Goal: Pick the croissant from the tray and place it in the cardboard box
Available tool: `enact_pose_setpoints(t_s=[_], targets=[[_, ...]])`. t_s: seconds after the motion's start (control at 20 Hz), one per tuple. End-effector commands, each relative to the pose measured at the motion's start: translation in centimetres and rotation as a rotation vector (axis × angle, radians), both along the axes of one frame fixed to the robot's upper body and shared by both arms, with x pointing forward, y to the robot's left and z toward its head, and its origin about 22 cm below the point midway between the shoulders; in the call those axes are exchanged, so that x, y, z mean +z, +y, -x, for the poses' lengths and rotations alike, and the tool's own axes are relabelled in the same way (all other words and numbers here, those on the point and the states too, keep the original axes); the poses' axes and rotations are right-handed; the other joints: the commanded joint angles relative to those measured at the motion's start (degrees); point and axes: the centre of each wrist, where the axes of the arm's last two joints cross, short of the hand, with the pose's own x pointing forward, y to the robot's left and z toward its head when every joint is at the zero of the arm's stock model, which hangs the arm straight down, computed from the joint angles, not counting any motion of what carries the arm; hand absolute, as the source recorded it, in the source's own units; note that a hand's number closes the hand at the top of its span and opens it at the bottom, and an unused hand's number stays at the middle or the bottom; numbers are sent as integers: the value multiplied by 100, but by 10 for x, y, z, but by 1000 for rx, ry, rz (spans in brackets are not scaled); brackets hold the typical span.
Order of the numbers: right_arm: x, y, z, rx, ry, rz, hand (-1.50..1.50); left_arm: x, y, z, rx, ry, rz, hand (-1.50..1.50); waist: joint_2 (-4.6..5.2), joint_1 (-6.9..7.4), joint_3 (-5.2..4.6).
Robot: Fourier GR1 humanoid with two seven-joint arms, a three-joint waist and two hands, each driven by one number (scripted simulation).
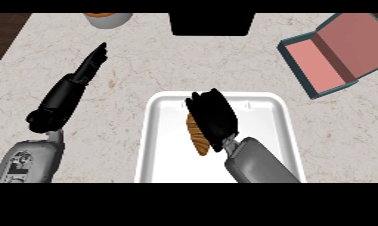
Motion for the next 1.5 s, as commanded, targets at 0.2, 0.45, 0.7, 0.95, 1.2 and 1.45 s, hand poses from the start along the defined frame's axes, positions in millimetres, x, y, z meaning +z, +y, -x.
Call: enact_pose_setpoints(t_s=[0.2,0.45,0.7,0.95,1.2,1.45], targets=[[64,-45,-109,-424,-83,-252,150,12,-19,-7,-53,-38,-6,0,140,273,12],[99,-44,-149,-414,-240,-172,150,17,-13,-15,-42,-29,-7,0,96,228,3],[145,-30,-158,-551,-364,-312,150,10,-16,-4,-35,-3,7,0,32,150,3],[171,-62,-167,-811,-469,-476,150,2,-16,2,-22,-4,17,0,18,82,2],[170,-111,-178,-960,-552,-497,150,-8,-6,-4,-19,2,21,0,28,9,0],[174,-175,-189,-1067,-576,-523,150,6,1,-2,-19,2,13,0,48,113,5]])
